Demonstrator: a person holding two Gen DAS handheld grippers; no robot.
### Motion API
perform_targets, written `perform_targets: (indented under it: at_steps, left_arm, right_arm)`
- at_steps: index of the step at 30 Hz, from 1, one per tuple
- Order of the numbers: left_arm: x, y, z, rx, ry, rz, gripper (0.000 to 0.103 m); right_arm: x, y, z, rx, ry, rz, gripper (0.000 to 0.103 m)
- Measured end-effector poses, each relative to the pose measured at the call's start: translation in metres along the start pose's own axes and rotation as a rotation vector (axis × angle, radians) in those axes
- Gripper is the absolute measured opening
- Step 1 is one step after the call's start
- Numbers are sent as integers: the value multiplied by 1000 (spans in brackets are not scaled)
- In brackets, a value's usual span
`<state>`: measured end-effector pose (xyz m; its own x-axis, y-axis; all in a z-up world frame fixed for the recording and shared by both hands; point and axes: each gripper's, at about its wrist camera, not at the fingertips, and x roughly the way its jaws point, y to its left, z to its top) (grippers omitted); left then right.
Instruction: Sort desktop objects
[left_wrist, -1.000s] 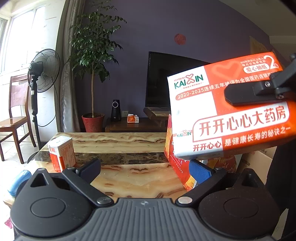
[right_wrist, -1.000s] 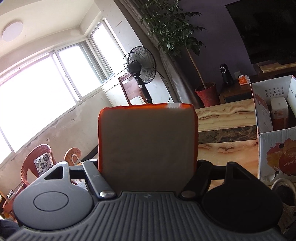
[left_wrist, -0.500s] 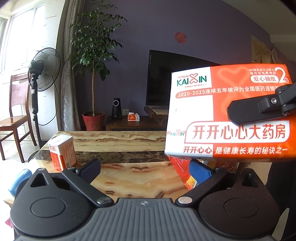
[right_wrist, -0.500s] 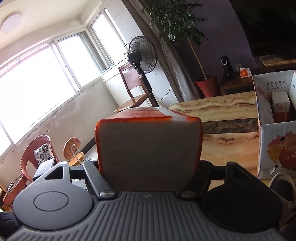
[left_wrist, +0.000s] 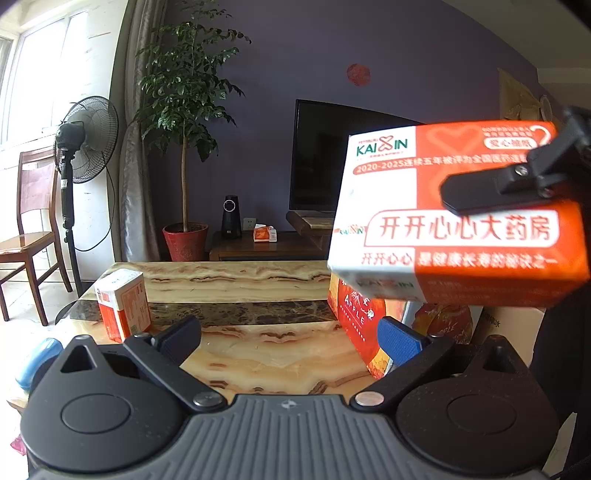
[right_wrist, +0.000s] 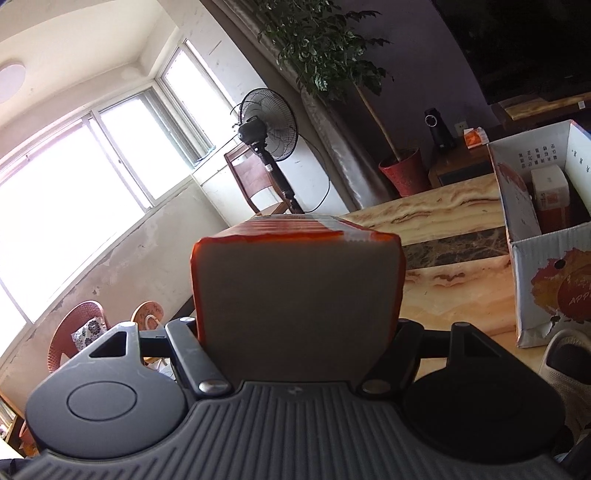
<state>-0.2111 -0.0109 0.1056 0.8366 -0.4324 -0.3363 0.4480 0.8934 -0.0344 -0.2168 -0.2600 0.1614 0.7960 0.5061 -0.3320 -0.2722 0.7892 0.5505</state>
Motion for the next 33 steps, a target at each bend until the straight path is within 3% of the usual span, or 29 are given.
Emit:
perform_targets:
  at_steps: [8, 14, 25, 33]
  left_arm:
    - [0, 0, -1, 5, 2, 1, 102]
    - [0, 0, -1, 10, 5, 1, 102]
    - [-3, -1, -2, 23, 12, -13, 102]
    - [-6, -1, -2, 9, 15, -12, 102]
  right_arm:
    - [3, 13, 25, -78, -49, -30, 73]
    - [5, 1, 46, -54, -105, -56, 73]
    - [26, -33, 46, 17, -89, -168, 73]
    - [34, -40, 45, 10, -74, -201, 73]
